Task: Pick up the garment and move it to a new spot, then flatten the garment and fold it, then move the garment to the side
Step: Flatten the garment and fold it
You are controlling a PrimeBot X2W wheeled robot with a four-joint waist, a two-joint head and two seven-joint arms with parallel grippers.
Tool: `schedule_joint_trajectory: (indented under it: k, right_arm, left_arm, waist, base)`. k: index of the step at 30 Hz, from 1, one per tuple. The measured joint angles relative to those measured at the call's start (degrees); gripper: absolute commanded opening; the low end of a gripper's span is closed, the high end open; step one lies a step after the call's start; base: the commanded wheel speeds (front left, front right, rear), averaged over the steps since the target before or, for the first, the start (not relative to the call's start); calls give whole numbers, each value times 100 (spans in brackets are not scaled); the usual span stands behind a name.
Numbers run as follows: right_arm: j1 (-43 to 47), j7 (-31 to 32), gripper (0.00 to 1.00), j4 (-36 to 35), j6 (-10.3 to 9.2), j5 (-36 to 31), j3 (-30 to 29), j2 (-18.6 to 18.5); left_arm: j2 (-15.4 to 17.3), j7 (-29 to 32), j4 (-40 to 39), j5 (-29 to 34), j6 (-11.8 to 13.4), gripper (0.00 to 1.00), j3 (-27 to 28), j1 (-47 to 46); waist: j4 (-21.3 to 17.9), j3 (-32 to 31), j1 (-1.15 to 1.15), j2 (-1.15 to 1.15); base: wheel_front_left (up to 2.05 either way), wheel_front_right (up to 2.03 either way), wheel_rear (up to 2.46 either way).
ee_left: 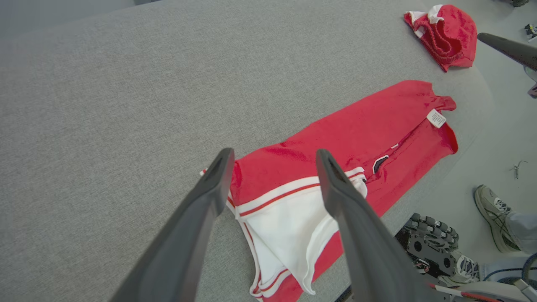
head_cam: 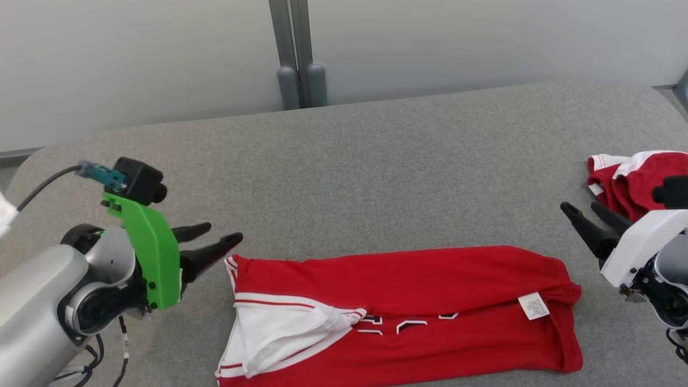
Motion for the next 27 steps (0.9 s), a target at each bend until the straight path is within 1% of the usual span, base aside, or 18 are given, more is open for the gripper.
schedule_joint_trajectory:
  k: [3,5,7,9,11,13,15,17,19,20,23,27]
  right_arm:
    - [199,-592,100,-297,0,-237,-291,-2]
    - [324,-1073,100,-425,0,-502,-533,75]
    - [449,-1429,100,-506,0,-770,-714,219]
    - [648,-1761,100,-592,0,-954,-914,487]
    - [830,-1938,100,-626,0,-1237,-1098,694]
    - [1005,-2073,100,-662,0,-1526,-1374,924]
    - [1178,-2127,100,-711,-1,-1761,-1606,1151]
    - [1330,-2170,100,-787,0,-2026,-1849,1378]
    - [1474,-2180,100,-906,0,-2275,-2104,1588]
    - [1529,-2182,100,-957,0,-2363,-2194,1663]
    - [1725,-2196,100,-1049,0,-2681,-2397,1918]
    - [1851,-2197,100,-1050,0,-2911,-2484,2064]
  left_arm:
    - [138,-810,-92,303,207,100,233,163]
    - [229,-1441,-180,495,442,100,423,281]
    - [279,-2148,-250,759,726,100,622,422]
    - [344,-2795,-323,1054,1071,100,738,644]
    - [387,-3345,-397,1234,1426,100,824,918]
    - [387,-3720,-494,1327,1790,100,977,1228]
    - [346,-3865,-613,1404,2094,100,1221,1504]
    - [196,-3891,-727,1543,2359,100,1603,1804]
    - [-125,-3911,-927,1940,2594,100,2291,2225]
    - [-281,-3913,-989,2100,2636,100,2582,2423]
    - [-853,-3917,-1093,2719,2660,100,3293,3309]
    - [-1559,-3917,-1137,3386,2470,100,4034,3995]
  waist:
    - [12,-22,0,0]
    - [20,-20,0,0]
    - [28,-23,0,0]
    - [36,-25,0,0]
    - [45,-14,0,0]
    - [63,1,0,0]
    - [80,27,0,0]
    - [107,48,0,0]
    - [141,71,0,0]
    - [152,82,0,0]
    - [178,115,0,0]
    - [194,120,0,0]
  base:
    - [0,0,0]
    - [0,0,0]
    - [0,0,0]
    - [0,0,0]
    - [0,0,0]
    - [0,0,0]
    - [0,0,0]
    - [0,0,0]
    - [0,0,0]
    - [0,0,0]
    - [0,0,0]
    - [0,0,0]
